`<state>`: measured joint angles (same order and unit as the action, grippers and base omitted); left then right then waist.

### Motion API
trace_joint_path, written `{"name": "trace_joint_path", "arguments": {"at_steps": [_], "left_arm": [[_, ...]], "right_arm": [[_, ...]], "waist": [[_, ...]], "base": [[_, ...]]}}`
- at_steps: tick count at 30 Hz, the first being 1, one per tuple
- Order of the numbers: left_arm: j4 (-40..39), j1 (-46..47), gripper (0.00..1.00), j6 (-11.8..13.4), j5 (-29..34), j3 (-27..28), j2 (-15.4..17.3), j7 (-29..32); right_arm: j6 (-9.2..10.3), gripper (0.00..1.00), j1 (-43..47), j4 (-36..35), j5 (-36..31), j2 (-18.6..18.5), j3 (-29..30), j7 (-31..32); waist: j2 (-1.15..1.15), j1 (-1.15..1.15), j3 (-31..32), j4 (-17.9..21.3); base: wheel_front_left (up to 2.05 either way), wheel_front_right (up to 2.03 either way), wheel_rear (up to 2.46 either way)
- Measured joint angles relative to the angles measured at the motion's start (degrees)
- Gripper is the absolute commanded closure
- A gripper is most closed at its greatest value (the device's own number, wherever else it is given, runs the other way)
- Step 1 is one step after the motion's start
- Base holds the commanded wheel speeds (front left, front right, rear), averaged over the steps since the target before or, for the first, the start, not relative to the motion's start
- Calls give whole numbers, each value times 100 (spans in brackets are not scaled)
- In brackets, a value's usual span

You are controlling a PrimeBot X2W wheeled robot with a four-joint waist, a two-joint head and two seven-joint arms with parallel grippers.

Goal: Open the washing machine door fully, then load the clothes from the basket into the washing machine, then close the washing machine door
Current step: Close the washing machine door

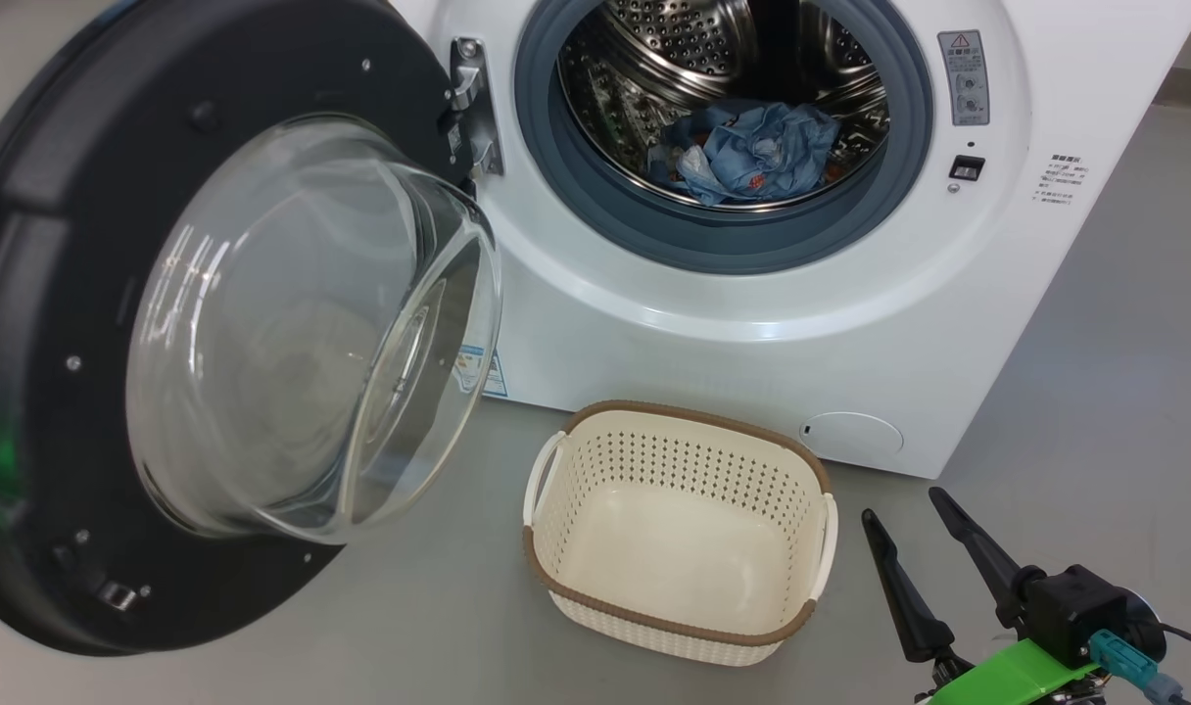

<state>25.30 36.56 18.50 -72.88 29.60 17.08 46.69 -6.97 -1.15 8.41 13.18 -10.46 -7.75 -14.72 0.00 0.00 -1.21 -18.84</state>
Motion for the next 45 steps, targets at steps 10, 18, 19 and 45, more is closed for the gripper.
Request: {"name": "trace_joint_path", "arguments": {"at_steps": [10, 18, 19, 45], "left_arm": [[-724, -408, 100, 275, -8, -234, -85, 521], [-1289, -764, 100, 539, -8, -209, -49, 712], [-1347, -786, 100, 565, -9, -210, -48, 745], [-2327, -1052, 100, 899, -305, -580, -436, 1338]], "right_arm": [[0, 0, 2, -37, -7, 36, 67, 0], [0, 0, 102, -55, -8, 60, 102, 0], [0, 0, 124, -56, -8, 60, 105, 0], [0, 0, 125, -92, -48, 115, 127, 0]], "waist": [[0, 0, 1, 150], [0, 0, 6, 424], [0, 0, 8, 457], [0, 0, 49, 685]], "base": [[0, 0, 0], [0, 0, 0], [0, 0, 0], [0, 0, 0]]}}
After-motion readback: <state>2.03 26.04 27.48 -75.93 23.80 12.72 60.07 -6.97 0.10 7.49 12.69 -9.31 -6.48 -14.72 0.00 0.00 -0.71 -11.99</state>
